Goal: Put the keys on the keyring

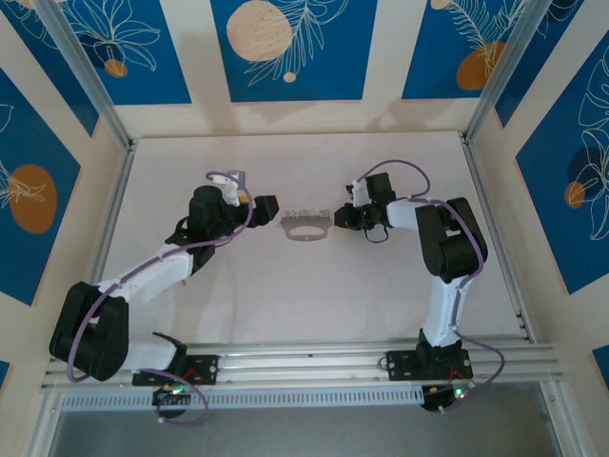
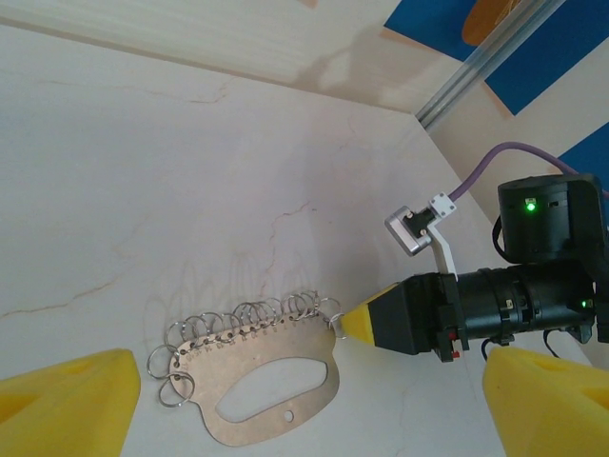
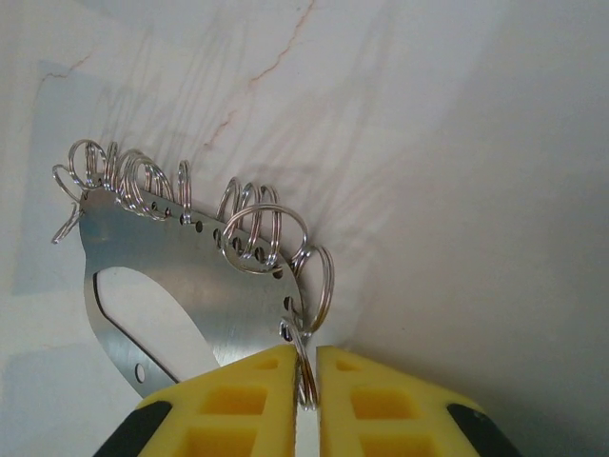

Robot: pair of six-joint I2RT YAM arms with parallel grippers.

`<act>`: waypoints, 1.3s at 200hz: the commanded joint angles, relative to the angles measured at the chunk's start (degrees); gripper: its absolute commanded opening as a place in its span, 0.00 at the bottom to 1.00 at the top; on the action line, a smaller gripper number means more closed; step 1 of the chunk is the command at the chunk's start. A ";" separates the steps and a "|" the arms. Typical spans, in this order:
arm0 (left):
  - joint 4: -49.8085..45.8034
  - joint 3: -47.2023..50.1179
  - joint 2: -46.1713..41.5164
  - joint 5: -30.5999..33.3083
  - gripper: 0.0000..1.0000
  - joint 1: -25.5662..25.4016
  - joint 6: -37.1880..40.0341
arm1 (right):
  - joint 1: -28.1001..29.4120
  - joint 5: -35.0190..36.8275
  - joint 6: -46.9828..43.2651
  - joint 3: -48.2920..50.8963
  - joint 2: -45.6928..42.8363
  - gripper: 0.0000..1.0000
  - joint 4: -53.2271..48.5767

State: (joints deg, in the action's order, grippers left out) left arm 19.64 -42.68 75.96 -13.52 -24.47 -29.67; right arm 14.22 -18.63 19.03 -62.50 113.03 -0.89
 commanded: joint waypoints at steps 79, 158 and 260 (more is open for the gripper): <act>2.05 0.15 -0.09 -1.24 0.93 -0.76 -0.39 | 0.11 -2.72 1.22 -1.06 -1.31 0.00 0.46; -0.83 -0.76 -3.82 -1.80 0.94 -0.76 0.66 | 2.19 -1.61 -0.45 7.80 -21.53 0.00 5.83; 4.54 -3.38 -7.85 -16.88 0.85 -0.76 -2.68 | 4.46 -7.83 2.11 16.82 -47.08 0.00 16.45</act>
State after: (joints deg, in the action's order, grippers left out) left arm 19.59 -43.90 69.14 -23.27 -24.56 -30.37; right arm 17.82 -22.11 19.92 -45.98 68.66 12.29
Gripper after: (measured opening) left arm 0.872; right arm 0.065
